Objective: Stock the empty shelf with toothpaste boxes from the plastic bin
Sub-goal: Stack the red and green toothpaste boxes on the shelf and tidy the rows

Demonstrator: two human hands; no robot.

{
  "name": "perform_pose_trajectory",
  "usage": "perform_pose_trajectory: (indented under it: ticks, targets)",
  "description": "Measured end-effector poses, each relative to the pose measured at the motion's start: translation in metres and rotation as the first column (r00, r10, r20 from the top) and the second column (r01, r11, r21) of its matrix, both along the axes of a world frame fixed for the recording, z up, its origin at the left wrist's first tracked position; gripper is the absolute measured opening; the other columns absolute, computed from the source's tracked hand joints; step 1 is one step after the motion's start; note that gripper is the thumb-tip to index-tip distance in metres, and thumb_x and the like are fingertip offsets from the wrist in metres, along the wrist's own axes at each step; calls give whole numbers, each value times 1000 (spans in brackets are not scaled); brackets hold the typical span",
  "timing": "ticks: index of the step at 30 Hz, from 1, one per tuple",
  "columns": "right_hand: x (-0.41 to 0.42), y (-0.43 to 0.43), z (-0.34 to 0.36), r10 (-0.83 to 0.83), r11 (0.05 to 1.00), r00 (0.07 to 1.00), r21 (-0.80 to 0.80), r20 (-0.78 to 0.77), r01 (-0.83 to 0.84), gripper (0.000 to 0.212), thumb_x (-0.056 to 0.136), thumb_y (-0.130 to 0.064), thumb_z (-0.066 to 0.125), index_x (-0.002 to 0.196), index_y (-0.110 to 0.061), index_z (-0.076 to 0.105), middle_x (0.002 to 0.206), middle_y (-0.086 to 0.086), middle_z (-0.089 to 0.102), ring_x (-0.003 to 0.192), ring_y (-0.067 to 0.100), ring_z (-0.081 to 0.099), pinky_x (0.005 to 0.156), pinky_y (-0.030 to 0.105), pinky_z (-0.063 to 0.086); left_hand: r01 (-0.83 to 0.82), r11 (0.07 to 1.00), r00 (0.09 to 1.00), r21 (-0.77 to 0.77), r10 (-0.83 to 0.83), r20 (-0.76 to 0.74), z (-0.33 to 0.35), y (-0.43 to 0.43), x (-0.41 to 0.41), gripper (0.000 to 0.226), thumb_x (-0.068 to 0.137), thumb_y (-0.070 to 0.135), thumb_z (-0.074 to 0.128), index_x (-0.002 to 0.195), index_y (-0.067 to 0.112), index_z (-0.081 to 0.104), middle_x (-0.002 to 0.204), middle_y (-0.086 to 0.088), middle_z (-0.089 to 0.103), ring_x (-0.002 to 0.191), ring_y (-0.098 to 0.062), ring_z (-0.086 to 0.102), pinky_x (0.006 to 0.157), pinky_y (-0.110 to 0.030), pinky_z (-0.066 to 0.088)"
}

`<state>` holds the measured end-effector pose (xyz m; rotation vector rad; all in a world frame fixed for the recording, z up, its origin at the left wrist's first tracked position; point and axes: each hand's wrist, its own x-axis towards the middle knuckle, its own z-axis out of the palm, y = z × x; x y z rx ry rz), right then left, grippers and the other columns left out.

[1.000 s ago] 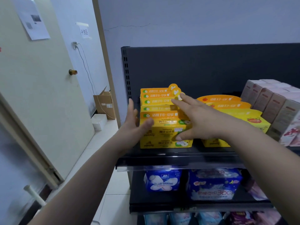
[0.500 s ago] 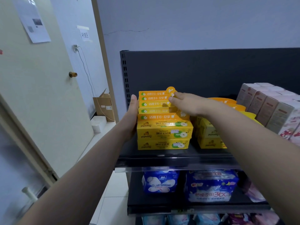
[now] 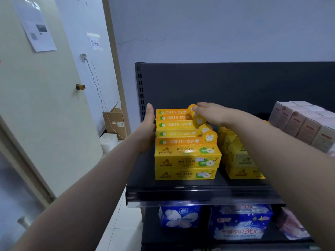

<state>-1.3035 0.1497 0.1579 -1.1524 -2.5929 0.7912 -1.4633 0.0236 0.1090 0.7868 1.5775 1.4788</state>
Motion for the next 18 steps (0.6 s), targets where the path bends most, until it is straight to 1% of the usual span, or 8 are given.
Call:
perform_pose_trajectory:
  ticks: [2, 6, 8, 11, 13, 14, 16, 18]
  targets:
    - [-4, 3, -3, 18, 999, 1000, -29, 13, -17, 58, 101, -47, 30, 149, -15, 27, 155, 4, 28, 140, 24, 29, 115, 39, 25, 44, 999, 998, -14, -45, -42, -1, 1, 0, 67, 90, 69, 8, 91, 21, 55, 70, 3, 67, 72, -9, 67, 103, -40, 37]
    - [-10, 13, 0, 1, 996, 1000, 89, -21, 1, 60, 101, -46, 28, 151, -14, 22, 158, 4, 18, 146, 21, 15, 117, 37, 14, -27, 998, 999, -58, 24, -49, 2, 10, -12, 85, 80, 82, 13, 146, 30, 23, 146, -7, 42, 133, -25, 41, 113, -51, 27]
    - [-15, 16, 1, -4, 995, 1000, 97, -26, 7, 61, 101, -46, 28, 152, -14, 19, 159, 4, 14, 147, 21, 11, 117, 37, 11, -55, 995, 997, -88, 50, -58, 4, 18, -17, 96, 75, 86, 15, 150, 26, 20, 153, -5, 32, 139, -27, 32, 113, -53, 24]
    - [-20, 17, -2, 17, 1000, 999, 17, 39, -18, 62, 101, -48, 28, 152, -15, 19, 159, 2, 15, 146, 21, 13, 117, 37, 12, 12, 997, 997, -73, -17, -77, 4, 26, -17, 83, 84, 77, 10, 95, 22, 71, 89, 1, 73, 98, -16, 64, 103, -42, 39]
    - [-19, 15, -1, 17, 1000, 999, -6, 27, -17, 62, 100, -49, 29, 152, -16, 19, 159, 1, 16, 146, 21, 14, 117, 37, 13, 33, 996, 994, -81, -41, -103, 4, 25, -15, 82, 85, 77, 11, 79, 20, 69, 71, 4, 70, 81, -14, 66, 96, -40, 43]
    - [-16, 13, 2, 9, 1000, 1000, 11, -3, -9, 62, 100, -49, 29, 152, -16, 19, 159, 1, 16, 146, 21, 14, 117, 37, 13, 6, 996, 994, -92, -16, -106, 6, 21, -14, 87, 81, 81, 13, 97, 18, 71, 93, 2, 72, 98, -18, 64, 102, -43, 39]
    - [-4, 5, 10, -5, 995, 998, 103, -68, 12, 60, 101, -46, 29, 152, -15, 18, 159, 1, 15, 146, 17, 12, 116, 33, 10, -57, 996, 993, -64, 50, -110, 11, 15, -14, 97, 72, 89, 17, 145, 27, 35, 149, -3, 40, 137, -27, 36, 113, -53, 23]
    - [16, -4, 18, 0, 975, 991, 222, -136, 31, 58, 101, -41, 32, 152, -16, 18, 159, -1, 16, 146, 13, 11, 115, 28, 10, -77, 997, 968, 12, 77, -237, 18, 7, -11, 101, 69, 89, 21, 150, 30, 18, 157, -1, 23, 144, -25, 22, 116, -52, 16]
